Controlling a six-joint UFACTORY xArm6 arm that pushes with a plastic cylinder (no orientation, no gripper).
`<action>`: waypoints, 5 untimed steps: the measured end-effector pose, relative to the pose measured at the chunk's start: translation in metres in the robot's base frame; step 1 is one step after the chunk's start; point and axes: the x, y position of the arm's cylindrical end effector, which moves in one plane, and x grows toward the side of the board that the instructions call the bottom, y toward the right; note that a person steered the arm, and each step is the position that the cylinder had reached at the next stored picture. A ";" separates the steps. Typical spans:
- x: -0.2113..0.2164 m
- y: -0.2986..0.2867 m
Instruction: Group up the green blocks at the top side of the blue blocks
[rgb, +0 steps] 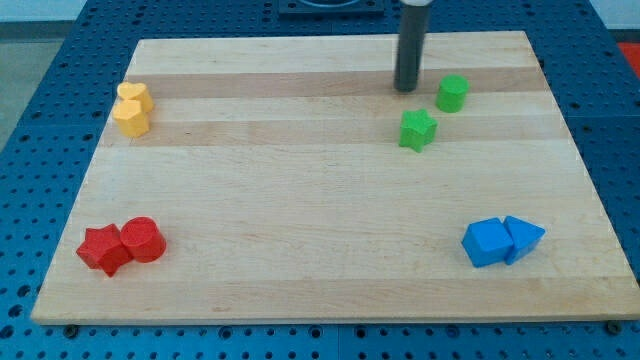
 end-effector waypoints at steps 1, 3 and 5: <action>0.017 0.057; 0.035 0.066; 0.031 -0.062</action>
